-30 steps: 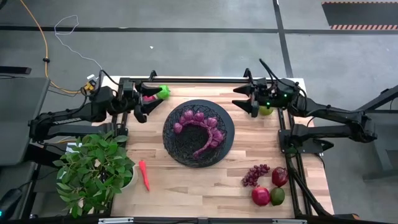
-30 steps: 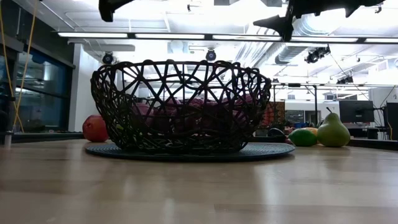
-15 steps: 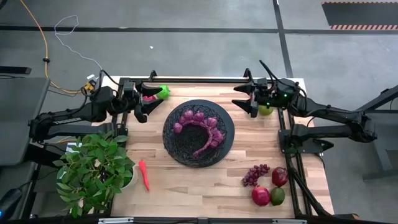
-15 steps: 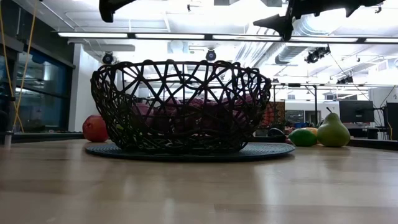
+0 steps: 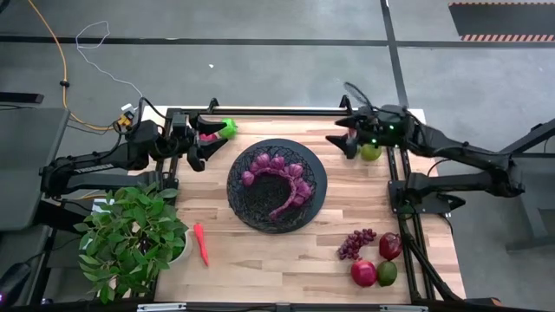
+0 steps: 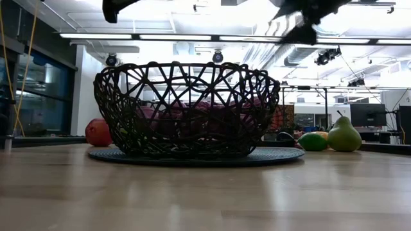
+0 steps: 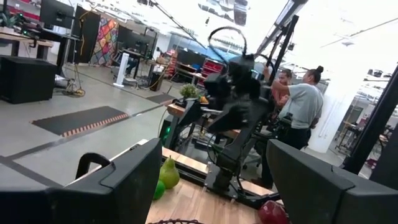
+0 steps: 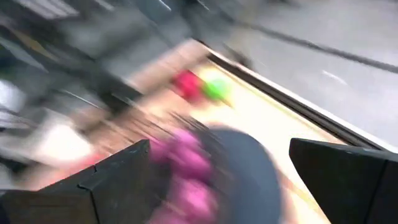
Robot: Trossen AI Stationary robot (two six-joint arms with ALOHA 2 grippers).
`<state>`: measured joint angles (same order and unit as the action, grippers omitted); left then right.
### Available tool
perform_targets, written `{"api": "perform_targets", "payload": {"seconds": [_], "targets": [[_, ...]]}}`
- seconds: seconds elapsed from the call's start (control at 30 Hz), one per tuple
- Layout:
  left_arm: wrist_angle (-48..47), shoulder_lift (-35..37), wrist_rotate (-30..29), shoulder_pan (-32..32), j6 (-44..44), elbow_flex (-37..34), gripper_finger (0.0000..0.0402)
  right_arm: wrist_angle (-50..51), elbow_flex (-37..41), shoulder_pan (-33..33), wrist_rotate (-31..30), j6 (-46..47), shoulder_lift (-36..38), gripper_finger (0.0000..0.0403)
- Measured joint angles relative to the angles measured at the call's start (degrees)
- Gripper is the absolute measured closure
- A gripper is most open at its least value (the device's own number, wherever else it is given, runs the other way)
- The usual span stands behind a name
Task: Build produce basket
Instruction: Put the top green lime into basket
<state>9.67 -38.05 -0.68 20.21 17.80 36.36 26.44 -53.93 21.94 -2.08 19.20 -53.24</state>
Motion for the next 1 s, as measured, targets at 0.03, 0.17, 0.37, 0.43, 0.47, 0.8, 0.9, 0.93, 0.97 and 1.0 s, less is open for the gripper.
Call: {"api": "perform_targets", "payload": {"seconds": [0.03, 0.17, 0.37, 0.43, 0.47, 0.8, 0.9, 0.93, 0.97, 1.0], "targets": [[0.00, -0.03, -0.01, 0.00, 0.00, 0.00, 0.0122, 5.80, -2.37, 0.57, -2.22, -0.20, -1.39, 0.0038], [0.00, -0.06, -0.07, 0.00, 0.02, 0.00, 0.0122, 24.98, -9.06, 4.34, -8.49, 1.11, -8.06, 0.0038], [0.00, -0.06, -0.17, 0.00, 0.11, 0.00, 0.0122, 33.09, -9.82, 9.98, -8.40, -4.98, -18.61, 0.0038], [0.00, -0.06, -0.17, 0.00, 0.07, 0.00, 0.0122, 33.55, -9.82, 11.14, -8.38, -6.61, -21.93, 0.0038], [0.00, -0.06, -0.17, 0.00, 0.07, 0.00, 0.0122, 33.51, -9.84, 11.60, -8.38, -7.36, -23.55, 0.0038], [0.00, -0.06, -0.21, 0.00, 0.02, 0.02, 0.0122, 33.26, -9.86, 12.59, -9.01, -13.04, -38.21, 0.0038], [0.00, -0.06, -1.09, 0.00, 0.02, 0.02, 0.0122, 33.24, -9.86, 12.59, -10.93, -13.27, -41.60, 0.0038], [0.00, -0.06, -1.35, 0.00, 0.02, 0.02, 0.0122, 33.24, -9.86, 12.59, -11.38, -13.29, -42.46, 0.0038], [0.00, -0.05, -1.50, 0.00, 0.02, 0.02, 0.0122, 33.24, -9.86, 12.59, -11.42, -13.29, -43.22, 0.0038], [0.00, -0.06, -1.51, 0.00, 0.01, 0.02, 0.0122, 33.23, -9.86, 12.59, -11.40, -13.29, -43.96, 0.0038]]}}
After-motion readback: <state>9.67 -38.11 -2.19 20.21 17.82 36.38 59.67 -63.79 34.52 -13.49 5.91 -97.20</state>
